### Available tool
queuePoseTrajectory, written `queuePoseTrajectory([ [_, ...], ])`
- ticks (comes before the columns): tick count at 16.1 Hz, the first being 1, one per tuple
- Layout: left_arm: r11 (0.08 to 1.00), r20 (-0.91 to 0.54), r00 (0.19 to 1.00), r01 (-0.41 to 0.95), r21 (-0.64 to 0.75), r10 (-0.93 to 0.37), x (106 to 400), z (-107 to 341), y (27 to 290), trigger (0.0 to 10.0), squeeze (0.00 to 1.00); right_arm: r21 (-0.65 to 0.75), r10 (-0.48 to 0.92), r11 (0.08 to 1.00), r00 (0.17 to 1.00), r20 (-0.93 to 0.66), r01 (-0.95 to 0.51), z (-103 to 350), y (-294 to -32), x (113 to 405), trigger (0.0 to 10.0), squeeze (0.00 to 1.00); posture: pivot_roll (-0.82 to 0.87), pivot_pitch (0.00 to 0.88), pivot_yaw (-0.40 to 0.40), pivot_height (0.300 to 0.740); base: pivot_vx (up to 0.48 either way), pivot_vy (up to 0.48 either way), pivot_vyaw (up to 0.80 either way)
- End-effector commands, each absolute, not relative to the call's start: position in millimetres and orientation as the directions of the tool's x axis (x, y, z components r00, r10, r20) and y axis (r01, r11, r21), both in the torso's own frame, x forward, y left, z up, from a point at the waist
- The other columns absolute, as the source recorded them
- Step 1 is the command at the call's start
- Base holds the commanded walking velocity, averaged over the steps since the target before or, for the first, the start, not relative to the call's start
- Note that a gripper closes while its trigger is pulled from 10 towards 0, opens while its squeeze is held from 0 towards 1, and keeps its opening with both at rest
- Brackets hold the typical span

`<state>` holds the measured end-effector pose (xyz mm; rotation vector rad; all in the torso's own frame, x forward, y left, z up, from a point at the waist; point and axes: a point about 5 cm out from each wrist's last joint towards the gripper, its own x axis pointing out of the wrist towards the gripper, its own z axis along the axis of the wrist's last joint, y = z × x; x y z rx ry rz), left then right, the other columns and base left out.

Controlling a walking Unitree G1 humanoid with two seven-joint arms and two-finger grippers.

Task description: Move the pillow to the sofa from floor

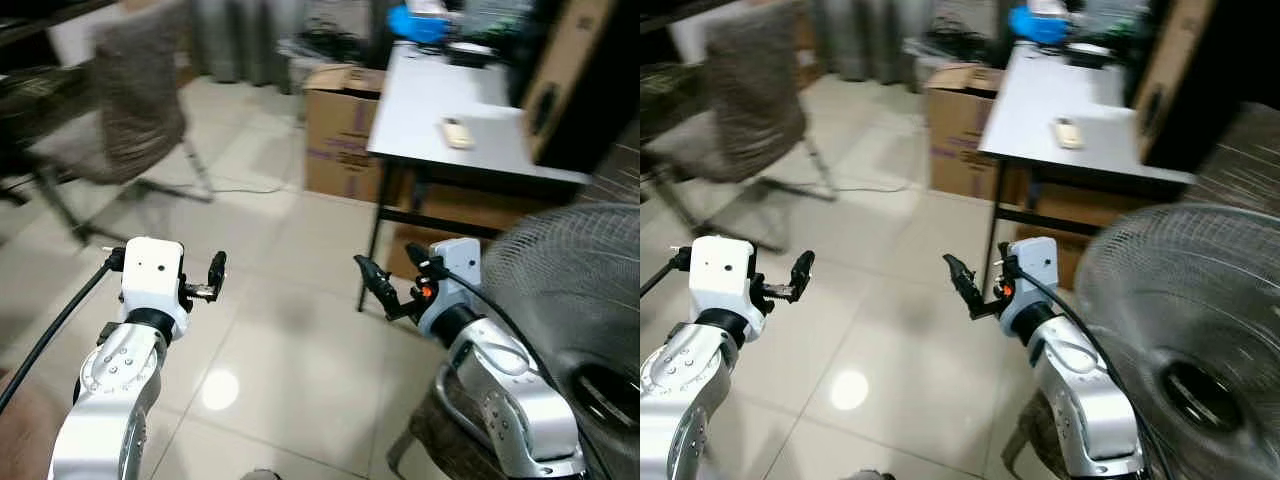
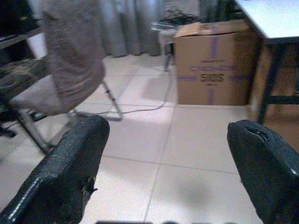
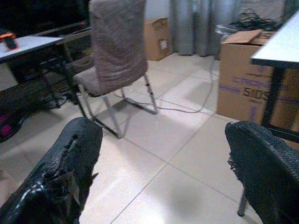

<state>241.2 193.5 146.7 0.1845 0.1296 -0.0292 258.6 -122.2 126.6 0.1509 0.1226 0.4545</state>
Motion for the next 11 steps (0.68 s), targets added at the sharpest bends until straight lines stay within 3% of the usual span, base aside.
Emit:
queuePoseTrajectory([
  [1,0.980,-0.123,0.992,0.020,0.199,0.005,240.7,150.0,197.1,10.0,0.00,0.192,0.450,0.881,0.890,-0.068,-0.431,131.4,-121.3,260.9,10.0,1.00,-0.11,0.000,0.020,0.740,0.000,0.000,0.80],
  [5,0.978,-0.120,0.993,0.028,0.207,-0.003,243.8,152.0,196.4,10.0,0.00,0.201,0.431,0.887,0.902,-0.034,-0.417,135.5,-120.1,261.0,10.0,1.00,-0.12,0.000,0.034,0.740,0.000,0.000,0.80],
  [11,0.969,-0.145,0.989,0.042,0.243,-0.006,245.9,146.4,193.4,10.0,0.00,0.132,0.210,0.971,0.973,-0.092,-0.197,130.9,-144.2,263.2,10.0,1.00,-0.14,0.000,0.054,0.740,0.000,0.000,0.80],
])
